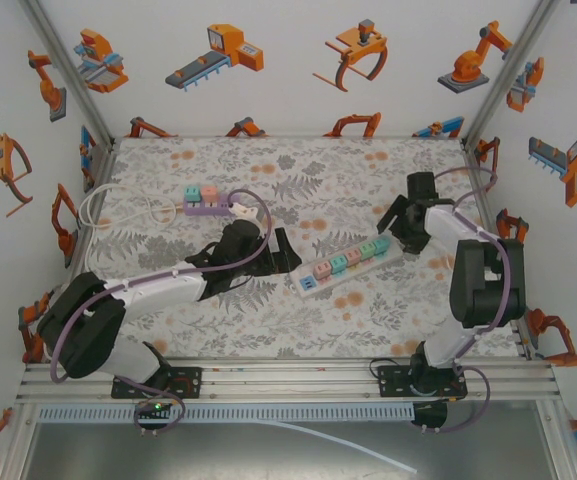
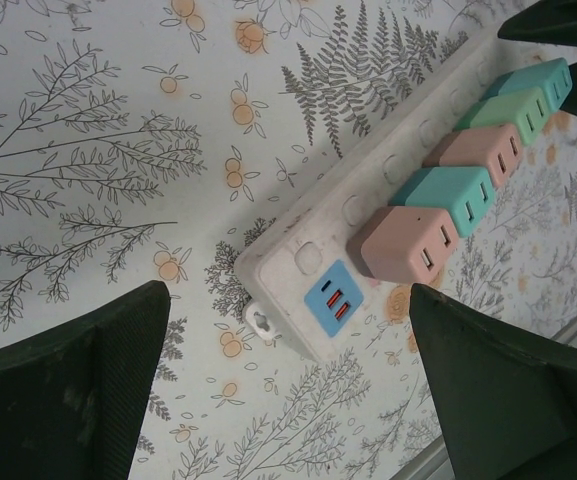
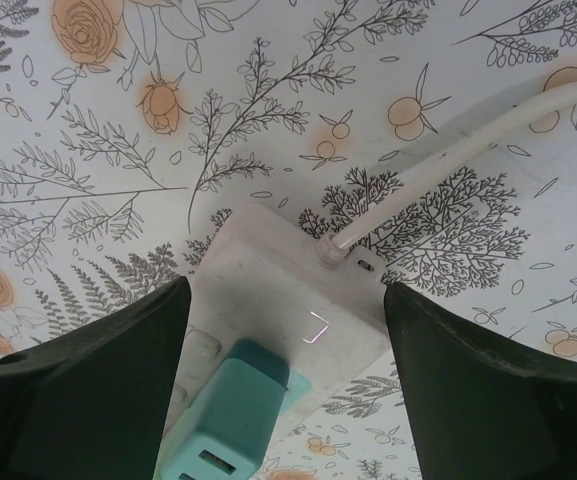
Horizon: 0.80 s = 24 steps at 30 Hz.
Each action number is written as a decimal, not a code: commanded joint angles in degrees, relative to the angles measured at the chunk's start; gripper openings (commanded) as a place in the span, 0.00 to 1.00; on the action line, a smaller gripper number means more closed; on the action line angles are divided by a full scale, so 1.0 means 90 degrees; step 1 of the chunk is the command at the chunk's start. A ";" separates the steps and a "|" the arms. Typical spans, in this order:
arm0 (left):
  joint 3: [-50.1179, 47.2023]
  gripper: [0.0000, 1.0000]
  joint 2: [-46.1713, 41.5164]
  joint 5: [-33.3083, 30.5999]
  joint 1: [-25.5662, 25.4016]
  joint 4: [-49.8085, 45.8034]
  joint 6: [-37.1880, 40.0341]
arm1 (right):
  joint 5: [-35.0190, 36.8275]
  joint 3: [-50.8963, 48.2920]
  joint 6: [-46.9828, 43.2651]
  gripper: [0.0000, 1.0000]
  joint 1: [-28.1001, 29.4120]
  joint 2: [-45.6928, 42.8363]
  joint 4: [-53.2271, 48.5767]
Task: Pull the plug off the socket
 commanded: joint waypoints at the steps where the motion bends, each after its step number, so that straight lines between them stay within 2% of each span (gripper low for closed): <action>1: -0.0020 0.97 -0.0005 -0.0283 0.0026 -0.0205 -0.0178 | -0.0427 -0.0331 0.0190 0.69 0.0049 -0.0104 -0.0025; 8: -0.0223 0.98 -0.0227 -0.0588 0.0323 -0.0693 -0.0321 | -0.0328 -0.1533 0.1275 0.70 0.0730 -0.1096 0.0569; 13: -0.0427 1.00 -0.0522 -0.0643 0.0726 -0.0954 -0.0390 | 0.0019 -0.1749 0.1795 0.70 0.1677 -0.1324 0.0460; 19: -0.0684 0.92 -0.1480 -0.0984 0.0901 -0.1890 -0.0553 | 0.0479 -0.2323 0.3220 0.70 0.2661 -0.1690 0.0725; 24: -0.1056 0.84 -0.2697 -0.1013 0.0833 -0.3365 -0.1765 | 0.0727 -0.2547 0.3705 0.70 0.3037 -0.1943 0.0852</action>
